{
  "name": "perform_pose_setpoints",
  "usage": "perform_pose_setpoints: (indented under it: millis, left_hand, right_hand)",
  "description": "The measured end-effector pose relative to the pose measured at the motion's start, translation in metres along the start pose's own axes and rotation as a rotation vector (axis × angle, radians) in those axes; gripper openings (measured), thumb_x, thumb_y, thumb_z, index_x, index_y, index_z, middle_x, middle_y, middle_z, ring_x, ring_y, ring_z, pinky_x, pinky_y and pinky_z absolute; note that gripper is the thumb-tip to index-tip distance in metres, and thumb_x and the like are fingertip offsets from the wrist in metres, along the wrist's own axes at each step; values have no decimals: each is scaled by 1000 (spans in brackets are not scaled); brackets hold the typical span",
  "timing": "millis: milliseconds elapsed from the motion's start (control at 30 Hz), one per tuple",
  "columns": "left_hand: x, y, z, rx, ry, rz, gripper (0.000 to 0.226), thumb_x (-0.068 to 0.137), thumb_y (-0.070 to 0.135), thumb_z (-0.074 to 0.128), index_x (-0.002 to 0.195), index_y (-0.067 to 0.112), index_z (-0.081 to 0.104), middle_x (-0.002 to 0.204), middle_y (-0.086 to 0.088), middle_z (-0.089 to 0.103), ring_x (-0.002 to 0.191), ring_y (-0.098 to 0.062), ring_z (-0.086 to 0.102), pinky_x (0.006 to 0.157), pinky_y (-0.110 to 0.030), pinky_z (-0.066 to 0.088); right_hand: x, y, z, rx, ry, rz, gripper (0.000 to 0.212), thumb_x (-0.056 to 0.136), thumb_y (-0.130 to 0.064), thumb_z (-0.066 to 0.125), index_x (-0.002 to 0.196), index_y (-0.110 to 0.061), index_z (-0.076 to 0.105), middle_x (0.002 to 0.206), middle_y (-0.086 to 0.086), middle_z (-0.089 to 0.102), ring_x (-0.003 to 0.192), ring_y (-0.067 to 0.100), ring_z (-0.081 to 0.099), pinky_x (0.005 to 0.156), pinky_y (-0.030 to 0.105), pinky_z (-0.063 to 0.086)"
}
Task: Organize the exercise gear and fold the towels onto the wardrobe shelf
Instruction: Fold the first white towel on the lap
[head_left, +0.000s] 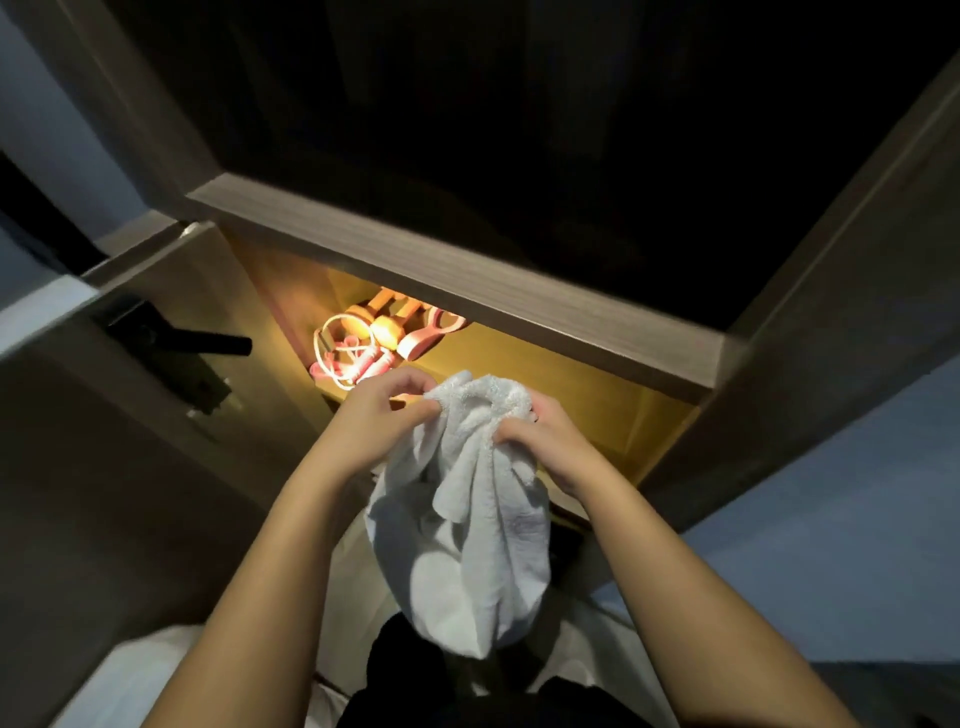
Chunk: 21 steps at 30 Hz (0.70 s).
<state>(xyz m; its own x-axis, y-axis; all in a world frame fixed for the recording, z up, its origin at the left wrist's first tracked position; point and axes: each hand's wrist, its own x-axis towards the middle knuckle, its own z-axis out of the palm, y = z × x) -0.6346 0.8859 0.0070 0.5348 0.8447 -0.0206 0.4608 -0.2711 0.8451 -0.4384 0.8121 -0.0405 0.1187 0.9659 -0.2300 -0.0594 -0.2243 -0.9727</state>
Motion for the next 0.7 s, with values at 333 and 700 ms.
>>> perform_pose_setpoints:
  millis: [333, 700]
  left_hand:
    - [26, -104, -13, -29, -261, 197, 5, 93, 21, 59, 95, 16, 58, 85, 7, 61, 80, -9, 59, 75, -32, 48]
    - [-74, -187, 2, -266, -20, 597, 14, 89, 24, 51, 98, 12, 50, 89, -6, 49, 79, -13, 46, 68, -33, 38]
  right_hand:
    - [11, 61, 63, 83, 289, -2, 29, 61, -12, 58, 88, -16, 66, 77, -1, 69, 76, 19, 64, 63, 29, 52]
    - [-85, 138, 160, 17, 466, -287, 26, 81, 1, 53, 96, -17, 64, 77, -9, 69, 76, 10, 67, 69, 28, 55]
